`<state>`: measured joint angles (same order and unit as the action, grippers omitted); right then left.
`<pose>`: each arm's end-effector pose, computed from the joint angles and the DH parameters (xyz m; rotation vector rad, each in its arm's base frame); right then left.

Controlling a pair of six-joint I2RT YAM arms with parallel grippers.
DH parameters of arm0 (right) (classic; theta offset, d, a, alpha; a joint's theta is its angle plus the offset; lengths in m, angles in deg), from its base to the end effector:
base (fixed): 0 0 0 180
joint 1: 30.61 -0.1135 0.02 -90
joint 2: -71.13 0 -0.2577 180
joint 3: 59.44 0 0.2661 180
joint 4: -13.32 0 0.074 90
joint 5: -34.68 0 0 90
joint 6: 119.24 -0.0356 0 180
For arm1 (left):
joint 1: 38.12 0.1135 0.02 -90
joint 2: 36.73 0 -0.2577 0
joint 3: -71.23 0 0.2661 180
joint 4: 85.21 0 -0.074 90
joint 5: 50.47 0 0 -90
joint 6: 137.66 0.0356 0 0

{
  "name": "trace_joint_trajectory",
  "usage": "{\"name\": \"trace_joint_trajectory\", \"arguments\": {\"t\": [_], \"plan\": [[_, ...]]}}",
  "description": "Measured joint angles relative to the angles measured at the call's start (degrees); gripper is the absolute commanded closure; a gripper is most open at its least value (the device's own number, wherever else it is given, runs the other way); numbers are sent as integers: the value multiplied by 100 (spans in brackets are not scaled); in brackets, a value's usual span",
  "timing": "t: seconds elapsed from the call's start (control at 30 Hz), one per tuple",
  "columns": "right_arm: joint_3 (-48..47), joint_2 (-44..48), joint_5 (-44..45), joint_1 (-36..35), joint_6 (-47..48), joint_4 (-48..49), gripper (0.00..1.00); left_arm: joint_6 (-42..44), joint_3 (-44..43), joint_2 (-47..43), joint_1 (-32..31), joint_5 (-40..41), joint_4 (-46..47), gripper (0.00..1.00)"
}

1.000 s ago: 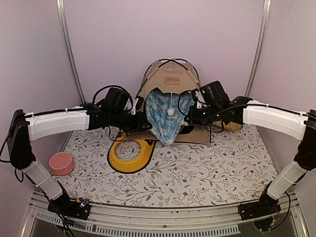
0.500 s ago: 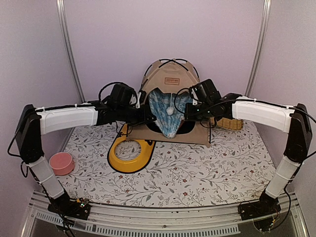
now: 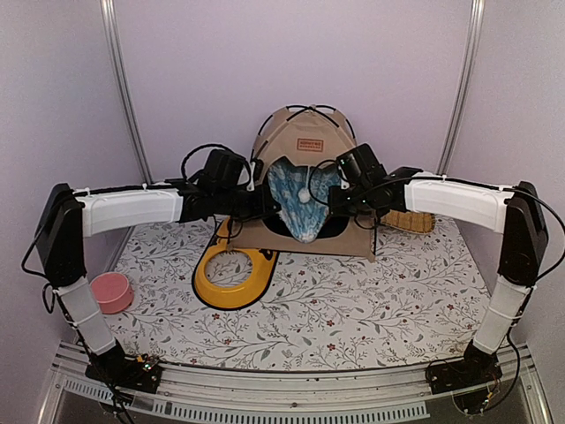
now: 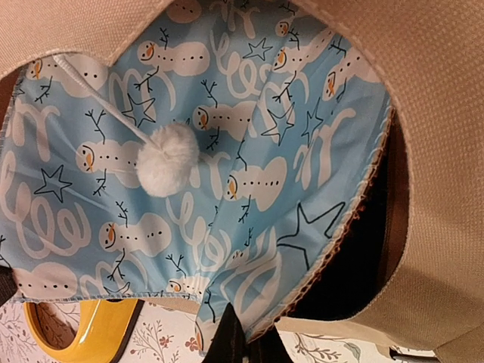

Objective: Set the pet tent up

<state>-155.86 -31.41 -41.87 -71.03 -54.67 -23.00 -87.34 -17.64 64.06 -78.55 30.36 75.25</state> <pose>0.3257 0.2665 0.2634 -0.1819 2.3010 0.3239 0.3173 -0.2778 0.2547 0.1172 2.2756 -0.9608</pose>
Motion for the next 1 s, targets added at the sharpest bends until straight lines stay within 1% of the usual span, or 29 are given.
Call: {"name": "trace_joint_trajectory", "arguments": {"t": [0.1, 0.17, 0.3, 0.33, 0.4, 0.63, 0.73, 0.9, 1.0], "plan": [[-20, -66, 81, 0, 26, -35, 95, 50, 0, 74, 0, 85, 0, 100], [-42, -96, 129, 0, 50, -37, 92, 66, 0, 92, 0, 118, 4, 100], [-68, -107, 264, 0, 103, -70, 82, 68, -7, 94, 0, 201, 28, 100], [-74, -116, 297, 0, 109, -74, 77, 68, -13, 94, 0, 216, 26, 100], [-114, -177, 332, 9, 136, -79, 71, 66, -42, 94, 0, 225, 26, 100], [-140, -341, 240, 37, 114, -162, 57, 85, -267, 286, 0, 260, 48, 98], [-138, -319, 216, 13, 116, -166, 48, 140, -267, 393, 0, 369, 68, 98], [-125, -157, 205, -125, 122, -254, 36, 203, -267, 535, 0, 533, 101, 100], [-125, -7, 208, -238, 127, -284, 31, 203, -267, 553, -2, 608, 149, 100]]}}
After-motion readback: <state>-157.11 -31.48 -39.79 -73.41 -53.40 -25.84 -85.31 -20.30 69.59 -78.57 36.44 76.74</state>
